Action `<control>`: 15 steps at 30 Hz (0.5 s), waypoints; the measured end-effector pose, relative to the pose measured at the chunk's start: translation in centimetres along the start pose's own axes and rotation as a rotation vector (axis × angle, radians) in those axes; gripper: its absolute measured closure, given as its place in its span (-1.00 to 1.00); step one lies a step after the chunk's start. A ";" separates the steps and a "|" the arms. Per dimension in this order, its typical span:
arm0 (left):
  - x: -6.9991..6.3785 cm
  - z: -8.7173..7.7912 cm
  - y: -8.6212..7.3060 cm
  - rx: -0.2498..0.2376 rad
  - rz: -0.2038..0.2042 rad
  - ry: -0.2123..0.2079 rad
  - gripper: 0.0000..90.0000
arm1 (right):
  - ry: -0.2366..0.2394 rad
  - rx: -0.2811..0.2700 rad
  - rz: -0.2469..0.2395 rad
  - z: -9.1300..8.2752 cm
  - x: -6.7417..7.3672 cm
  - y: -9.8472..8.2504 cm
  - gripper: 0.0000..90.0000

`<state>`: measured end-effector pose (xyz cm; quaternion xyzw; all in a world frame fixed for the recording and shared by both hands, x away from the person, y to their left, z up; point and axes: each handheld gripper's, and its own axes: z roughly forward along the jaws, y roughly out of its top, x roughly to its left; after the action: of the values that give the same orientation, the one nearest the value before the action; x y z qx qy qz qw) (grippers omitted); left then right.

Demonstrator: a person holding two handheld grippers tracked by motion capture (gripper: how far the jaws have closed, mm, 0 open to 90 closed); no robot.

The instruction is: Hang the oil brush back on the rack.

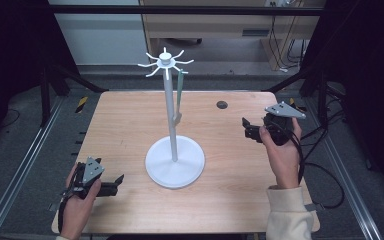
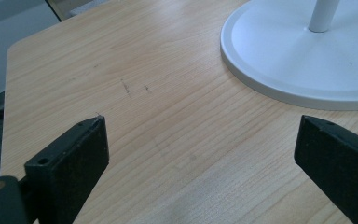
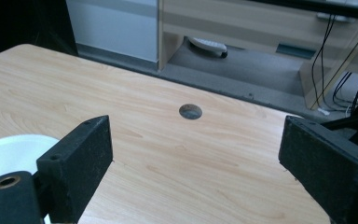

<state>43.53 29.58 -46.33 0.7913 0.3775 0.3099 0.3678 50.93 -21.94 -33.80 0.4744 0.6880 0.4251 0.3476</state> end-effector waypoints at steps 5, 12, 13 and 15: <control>0.0 0.0 0.0 0.001 -0.001 0.001 -0.94 | 0.002 0.028 0.003 0.7 -0.3 -0.8 -0.78; 0.0 0.0 0.0 0.005 0.000 0.003 -0.94 | 0.001 0.090 0.007 2.0 -0.9 -2.5 -0.79; 0.0 0.0 0.0 0.005 0.000 0.003 -0.94 | 0.001 0.097 0.004 2.2 -0.9 -2.7 -0.79; 0.0 0.0 0.0 0.006 0.000 0.002 -0.94 | 0.000 0.107 0.000 2.3 -1.0 -2.9 -0.78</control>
<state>43.55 29.59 -46.36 0.7919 0.3789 0.3097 0.3651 52.22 -22.82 -37.30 0.4923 0.7097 0.3878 0.3218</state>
